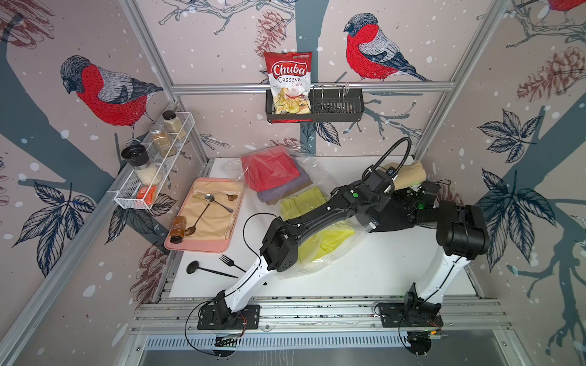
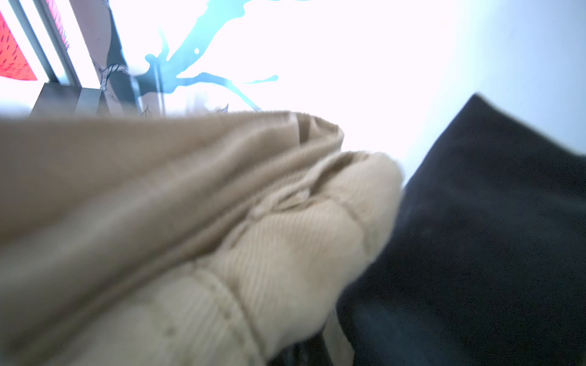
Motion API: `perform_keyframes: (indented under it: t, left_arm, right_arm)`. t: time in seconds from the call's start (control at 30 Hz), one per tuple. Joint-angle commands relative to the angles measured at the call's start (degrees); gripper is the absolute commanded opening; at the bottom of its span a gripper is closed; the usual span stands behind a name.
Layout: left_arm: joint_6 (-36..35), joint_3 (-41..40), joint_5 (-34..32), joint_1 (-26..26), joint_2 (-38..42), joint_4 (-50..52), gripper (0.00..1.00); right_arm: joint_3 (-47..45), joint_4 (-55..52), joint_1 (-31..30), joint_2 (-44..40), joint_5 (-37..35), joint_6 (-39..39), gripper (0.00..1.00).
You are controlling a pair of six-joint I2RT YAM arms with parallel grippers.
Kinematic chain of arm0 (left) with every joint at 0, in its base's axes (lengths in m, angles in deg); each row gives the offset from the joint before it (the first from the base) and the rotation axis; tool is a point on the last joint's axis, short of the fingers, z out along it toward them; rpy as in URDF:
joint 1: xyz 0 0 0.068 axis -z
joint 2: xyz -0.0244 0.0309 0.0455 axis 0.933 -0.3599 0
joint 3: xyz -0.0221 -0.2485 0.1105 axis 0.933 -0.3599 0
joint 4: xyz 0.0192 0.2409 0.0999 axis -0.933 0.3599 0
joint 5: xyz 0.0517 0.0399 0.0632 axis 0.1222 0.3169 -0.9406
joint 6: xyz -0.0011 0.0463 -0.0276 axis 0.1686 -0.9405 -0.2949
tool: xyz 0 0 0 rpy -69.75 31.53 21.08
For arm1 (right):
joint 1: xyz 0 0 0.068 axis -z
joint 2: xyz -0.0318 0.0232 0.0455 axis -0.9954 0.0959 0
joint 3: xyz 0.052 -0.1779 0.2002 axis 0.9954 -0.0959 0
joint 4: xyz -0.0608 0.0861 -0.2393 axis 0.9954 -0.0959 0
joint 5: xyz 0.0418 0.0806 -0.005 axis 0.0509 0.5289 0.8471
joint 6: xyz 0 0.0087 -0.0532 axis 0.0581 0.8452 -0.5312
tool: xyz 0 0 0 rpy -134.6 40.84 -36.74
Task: Take the trousers out of the vacuum bag
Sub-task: Place the trousers at the center of the board.
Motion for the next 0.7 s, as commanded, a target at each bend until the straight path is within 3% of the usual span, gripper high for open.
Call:
perform_keyframes:
  t: [0.0,0.23,0.67]
  left_arm:
    - [-2.17,1.2,0.81,-0.07,-0.01,-5.08,0.0]
    - [-1.96,1.71,1.27,-0.82,-1.2,-4.39,0.0]
    - [-1.18,-6.71,5.65,0.13,-0.01,-3.68,0.0]
  right_arm:
    - [0.95,-0.21,0.22,0.71,-1.01,-1.42,0.0]
    - [-1.58,3.58,0.09,1.42,-0.27,0.61,0.0]
    - [-4.46,5.83,5.02,1.42,1.09,1.31,0.0]
